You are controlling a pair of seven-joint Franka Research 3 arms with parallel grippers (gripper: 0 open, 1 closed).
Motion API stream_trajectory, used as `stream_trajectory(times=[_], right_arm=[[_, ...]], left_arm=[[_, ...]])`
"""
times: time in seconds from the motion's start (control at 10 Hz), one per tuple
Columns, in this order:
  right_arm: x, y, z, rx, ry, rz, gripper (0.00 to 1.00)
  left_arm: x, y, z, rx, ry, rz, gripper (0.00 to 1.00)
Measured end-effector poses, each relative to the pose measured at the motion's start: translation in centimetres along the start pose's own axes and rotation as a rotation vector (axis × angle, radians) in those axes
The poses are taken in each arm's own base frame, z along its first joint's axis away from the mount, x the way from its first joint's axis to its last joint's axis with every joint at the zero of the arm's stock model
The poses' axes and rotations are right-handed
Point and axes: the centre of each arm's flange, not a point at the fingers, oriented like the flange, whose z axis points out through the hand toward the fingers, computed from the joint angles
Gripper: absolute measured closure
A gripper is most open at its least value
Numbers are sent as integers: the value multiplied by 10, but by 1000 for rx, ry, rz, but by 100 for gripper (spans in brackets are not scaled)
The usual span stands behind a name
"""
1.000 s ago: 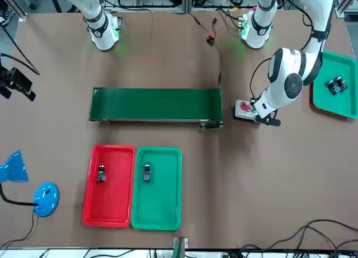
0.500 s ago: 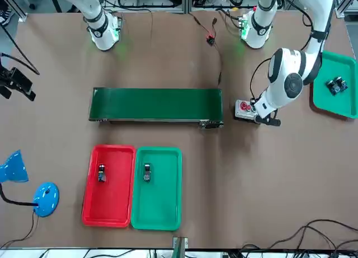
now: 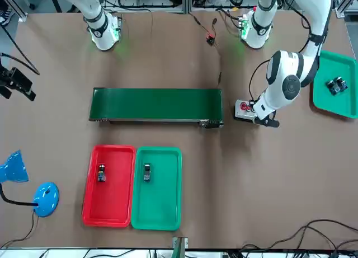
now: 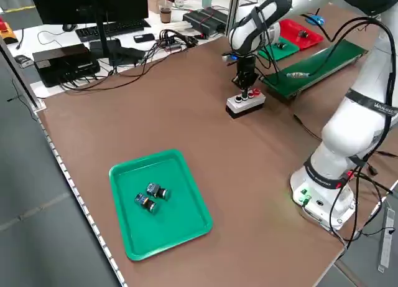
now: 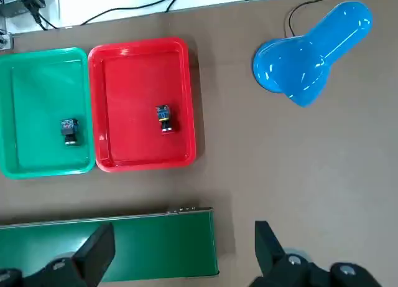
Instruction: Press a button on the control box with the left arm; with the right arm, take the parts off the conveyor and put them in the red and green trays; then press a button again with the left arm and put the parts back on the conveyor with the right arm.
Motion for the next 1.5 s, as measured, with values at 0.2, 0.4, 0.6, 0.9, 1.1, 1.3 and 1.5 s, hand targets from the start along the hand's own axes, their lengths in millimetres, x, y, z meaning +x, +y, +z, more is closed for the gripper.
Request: stream_trajectory(times=[0.2,0.4,0.6,0.9,1.1,1.3,1.5], right_arm=[[0,0,0,0,0,0,1],[0,0,0,0,0,0,1],[0,0,0,0,0,0,1],[0,0,0,0,0,-1,1],[0,-3,0,1,1,-8,1],[0,-13,1,4,7,-24,1],[5,-25,8,7,25,-45,1]], left_arm=[[0,7,-4,1,2,3,97],[4,13,-44,5,-6,7,94],[15,13,-119,5,42,4,85],[29,-15,-253,-10,178,-39,40],[18,-37,-321,-14,206,-73,11],[4,-61,-361,-15,223,-114,0],[-10,-69,-377,-16,202,-128,0]])
